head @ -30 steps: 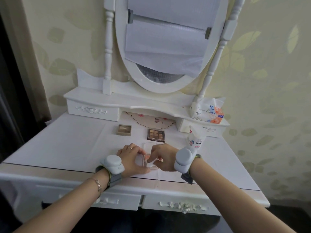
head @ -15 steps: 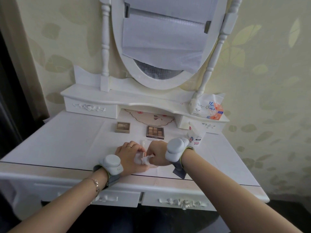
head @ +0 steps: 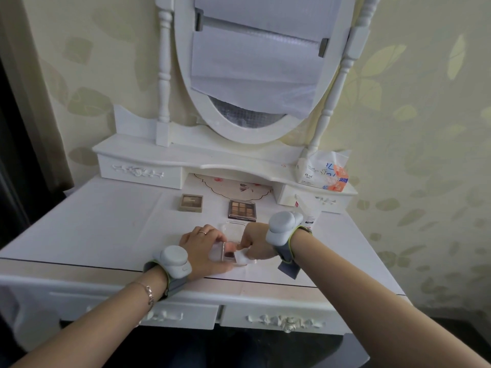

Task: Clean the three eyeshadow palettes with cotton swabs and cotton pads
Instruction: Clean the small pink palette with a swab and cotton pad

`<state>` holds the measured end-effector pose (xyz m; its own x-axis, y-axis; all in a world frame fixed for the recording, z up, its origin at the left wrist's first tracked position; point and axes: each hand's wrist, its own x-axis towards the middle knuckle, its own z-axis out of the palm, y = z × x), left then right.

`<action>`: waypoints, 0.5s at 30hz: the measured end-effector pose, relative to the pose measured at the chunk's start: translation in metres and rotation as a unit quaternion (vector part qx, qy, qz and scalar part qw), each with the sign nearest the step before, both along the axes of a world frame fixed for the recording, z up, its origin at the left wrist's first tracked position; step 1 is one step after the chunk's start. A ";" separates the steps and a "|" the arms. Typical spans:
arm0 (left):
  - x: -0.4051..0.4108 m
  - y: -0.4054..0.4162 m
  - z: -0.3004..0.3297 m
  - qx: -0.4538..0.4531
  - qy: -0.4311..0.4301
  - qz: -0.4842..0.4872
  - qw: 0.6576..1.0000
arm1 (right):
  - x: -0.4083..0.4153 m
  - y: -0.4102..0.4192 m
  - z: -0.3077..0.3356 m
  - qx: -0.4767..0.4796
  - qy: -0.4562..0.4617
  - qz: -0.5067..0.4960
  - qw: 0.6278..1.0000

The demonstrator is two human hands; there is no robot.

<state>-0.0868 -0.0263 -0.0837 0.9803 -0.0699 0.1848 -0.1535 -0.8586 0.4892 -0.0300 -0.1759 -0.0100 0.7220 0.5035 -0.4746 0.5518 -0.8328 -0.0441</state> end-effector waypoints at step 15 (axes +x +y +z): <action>0.000 0.001 0.003 -0.010 0.022 -0.008 1.000 | -0.001 0.033 0.012 -0.126 -0.057 -0.010 0.990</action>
